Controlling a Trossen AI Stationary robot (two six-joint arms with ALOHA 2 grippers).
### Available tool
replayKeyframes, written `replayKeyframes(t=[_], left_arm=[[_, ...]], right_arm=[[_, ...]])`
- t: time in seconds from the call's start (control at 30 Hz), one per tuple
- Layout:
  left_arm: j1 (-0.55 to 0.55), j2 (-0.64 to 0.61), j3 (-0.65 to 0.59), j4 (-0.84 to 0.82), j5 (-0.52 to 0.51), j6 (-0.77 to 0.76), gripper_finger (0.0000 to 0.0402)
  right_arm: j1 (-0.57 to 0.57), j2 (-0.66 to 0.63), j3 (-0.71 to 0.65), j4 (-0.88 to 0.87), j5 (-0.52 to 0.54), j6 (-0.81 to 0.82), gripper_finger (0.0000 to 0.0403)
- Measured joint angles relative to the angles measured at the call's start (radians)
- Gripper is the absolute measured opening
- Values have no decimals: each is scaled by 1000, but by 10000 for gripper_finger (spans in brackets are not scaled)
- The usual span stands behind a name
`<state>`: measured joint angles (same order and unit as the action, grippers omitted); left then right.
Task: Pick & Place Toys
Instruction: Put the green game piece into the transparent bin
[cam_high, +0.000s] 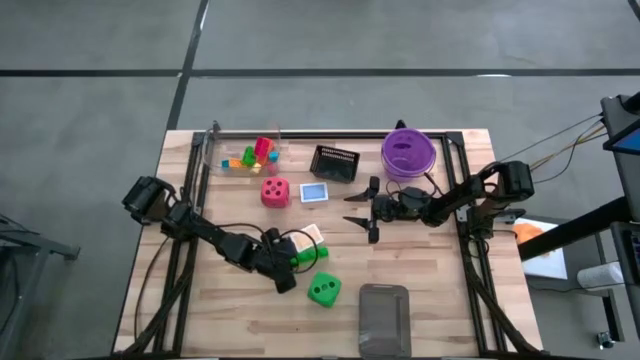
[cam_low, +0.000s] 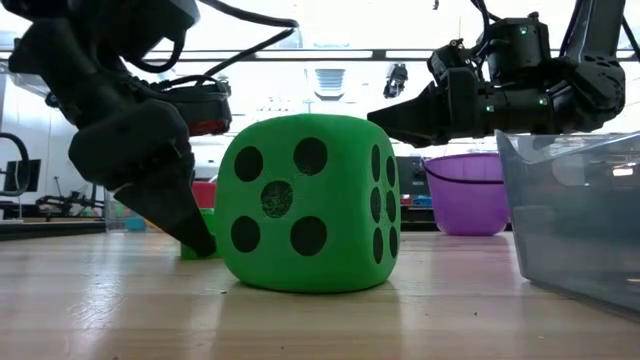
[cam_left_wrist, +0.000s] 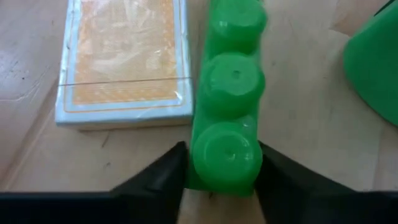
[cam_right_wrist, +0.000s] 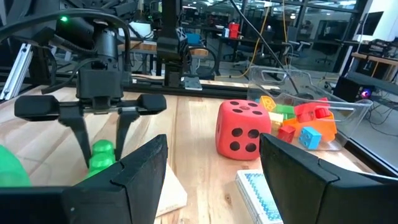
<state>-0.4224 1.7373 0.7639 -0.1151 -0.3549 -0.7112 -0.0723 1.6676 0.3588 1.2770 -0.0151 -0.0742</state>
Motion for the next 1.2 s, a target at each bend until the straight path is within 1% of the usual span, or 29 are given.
replayKeyframes(t=[0.03,0.07,0.33,0.5,0.53,0.6,0.7,0.77,0.83,0.87,0.93,1.03,1.13,1.2], left_arm=[[-1,-1,0,-3,1,0,140],[-1,-1,0,-5,2,2,128],[-23,-8,0,-17,34,24,128],[-52,-45,-2,-31,59,24,128],[-58,-60,-2,-34,51,24,128],[-73,-92,-2,-48,4,27,128],[-106,-151,-13,-63,-99,64,128],[-127,-198,-42,-30,-158,105,128],[-142,-246,-91,53,-189,159,128],[-144,-269,-124,124,-195,196,128],[-147,-312,-208,304,-193,281,128],[-146,-347,-357,627,-159,390,128],[-127,-374,-484,864,-155,420,128],[-98,-406,-541,929,-162,412,128]], right_arm=[[0,0,0,0,0,0,251],[0,0,0,0,0,0,251],[0,0,0,0,0,0,251],[0,0,0,0,0,4,251],[0,0,0,0,0,5,251],[0,0,0,-4,0,5,251],[0,0,0,-8,0,8,251],[0,0,3,-14,0,9,251],[1,0,7,-16,0,11,251],[1,0,8,-16,0,11,251],[1,0,9,-17,-1,11,251],[1,3,10,-18,-3,11,251],[1,16,17,-20,-4,11,251],[1,27,28,-19,-4,11,251]])
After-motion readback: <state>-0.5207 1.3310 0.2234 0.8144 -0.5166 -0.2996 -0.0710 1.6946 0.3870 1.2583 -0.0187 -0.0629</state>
